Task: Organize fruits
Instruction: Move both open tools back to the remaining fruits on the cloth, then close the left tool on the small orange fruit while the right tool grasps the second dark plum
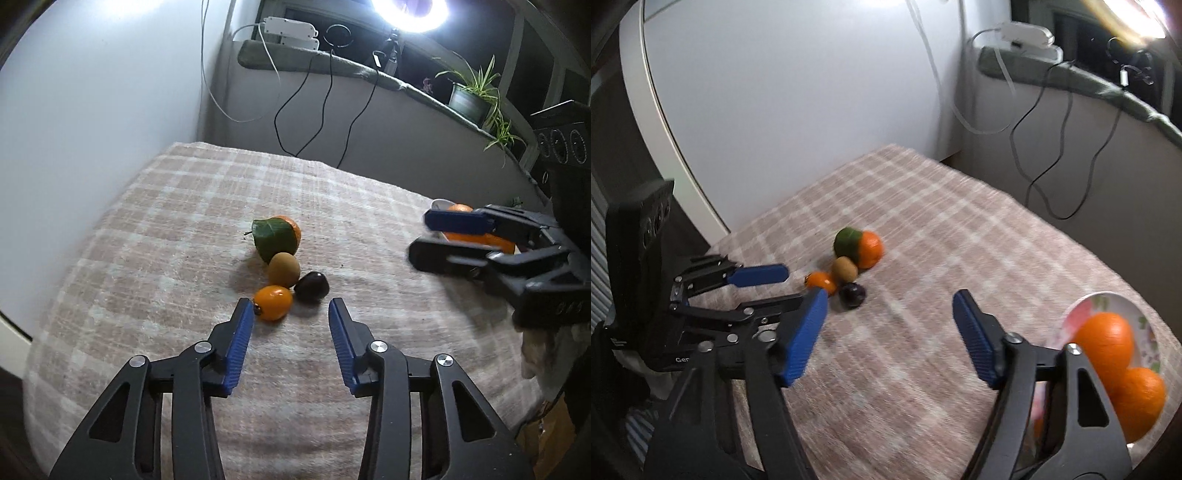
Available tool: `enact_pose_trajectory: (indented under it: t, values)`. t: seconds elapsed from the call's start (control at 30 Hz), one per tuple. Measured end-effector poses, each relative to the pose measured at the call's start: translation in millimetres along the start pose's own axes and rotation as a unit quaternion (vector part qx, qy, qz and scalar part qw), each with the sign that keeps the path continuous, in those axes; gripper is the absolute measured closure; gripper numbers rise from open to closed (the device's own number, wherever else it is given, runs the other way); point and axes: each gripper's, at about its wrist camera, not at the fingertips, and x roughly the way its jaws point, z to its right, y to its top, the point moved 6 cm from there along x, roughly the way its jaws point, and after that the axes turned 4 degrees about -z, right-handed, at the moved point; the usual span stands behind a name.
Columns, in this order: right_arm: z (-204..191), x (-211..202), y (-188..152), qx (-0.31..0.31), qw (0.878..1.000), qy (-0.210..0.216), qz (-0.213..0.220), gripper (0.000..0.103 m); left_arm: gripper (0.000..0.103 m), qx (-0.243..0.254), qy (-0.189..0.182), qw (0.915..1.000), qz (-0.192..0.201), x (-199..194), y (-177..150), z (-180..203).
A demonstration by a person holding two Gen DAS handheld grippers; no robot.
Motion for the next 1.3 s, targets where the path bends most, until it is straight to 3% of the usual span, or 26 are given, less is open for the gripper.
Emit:
enact_pose_trajectory:
  t: [0.3, 0.67, 0.77, 1.17, 1.3]
  values:
    - [-9.8, 41.7, -0.7, 0.024, 0.998, 0.051, -0.034, 0.058, 0.064, 0.014, 0.004, 0.9997, -0.021, 16.5, -0.1, -4.3]
    - [-12.6, 66.5, 2.1, 0.036, 0.995, 0.073, -0.059, 0.060, 0.065, 0.026, 0.012, 0.9990, -0.034, 28.5, 1.3, -10.5]
    - [-12.7, 71.0, 2.1, 0.040, 0.994, 0.077, -0.065, 0.061, 0.073, 0.028, 0.011, 0.9989, -0.036, 31.2, -0.3, -11.9]
    - [-15.3, 84.2, 1.6, 0.044, 0.992, 0.078, -0.084, 0.068, 0.078, 0.049, 0.012, 0.9982, -0.032, 26.4, -2.7, -11.5]
    - [-17.6, 86.7, 2.5, 0.042, 0.992, 0.081, -0.085, 0.076, 0.078, 0.044, 0.012, 0.9985, -0.030, 24.7, -2.2, -13.3]
